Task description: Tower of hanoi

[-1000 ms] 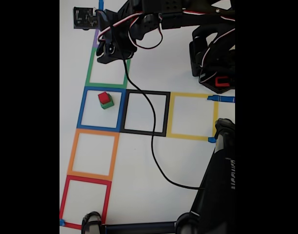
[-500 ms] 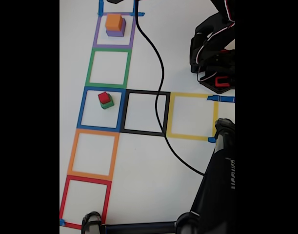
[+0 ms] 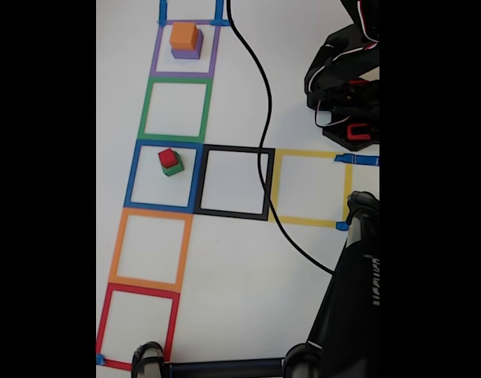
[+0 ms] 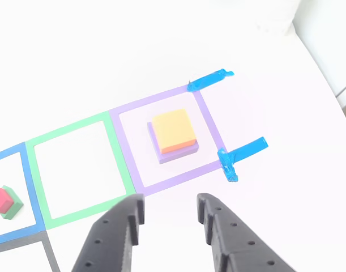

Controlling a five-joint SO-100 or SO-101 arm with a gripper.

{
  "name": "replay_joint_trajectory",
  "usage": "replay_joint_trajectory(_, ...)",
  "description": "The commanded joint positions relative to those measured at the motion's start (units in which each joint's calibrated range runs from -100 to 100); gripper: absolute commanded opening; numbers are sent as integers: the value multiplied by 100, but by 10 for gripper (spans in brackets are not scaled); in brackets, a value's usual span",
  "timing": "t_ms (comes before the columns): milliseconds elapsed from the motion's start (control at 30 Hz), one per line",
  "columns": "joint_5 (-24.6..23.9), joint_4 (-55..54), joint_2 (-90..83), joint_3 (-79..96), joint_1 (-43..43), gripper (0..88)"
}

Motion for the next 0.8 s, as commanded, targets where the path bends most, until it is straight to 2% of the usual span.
replay_joint_trajectory(0,54,-723,-378,998,371,218)
replay_joint_trajectory(167,54,-2157,-523,2298,467,230)
replay_joint_trajectory(267,54,-3153,-588,3153,534,197)
replay_joint_trajectory(333,54,-3946,-604,3762,611,246)
replay_joint_trajectory(500,54,-5363,-362,4725,832,274)
replay_joint_trajectory(533,54,-5622,-289,4834,860,301)
replay_joint_trajectory(633,54,-6011,-6,4953,985,431)
replay_joint_trajectory(767,54,-6659,236,5371,1129,457)
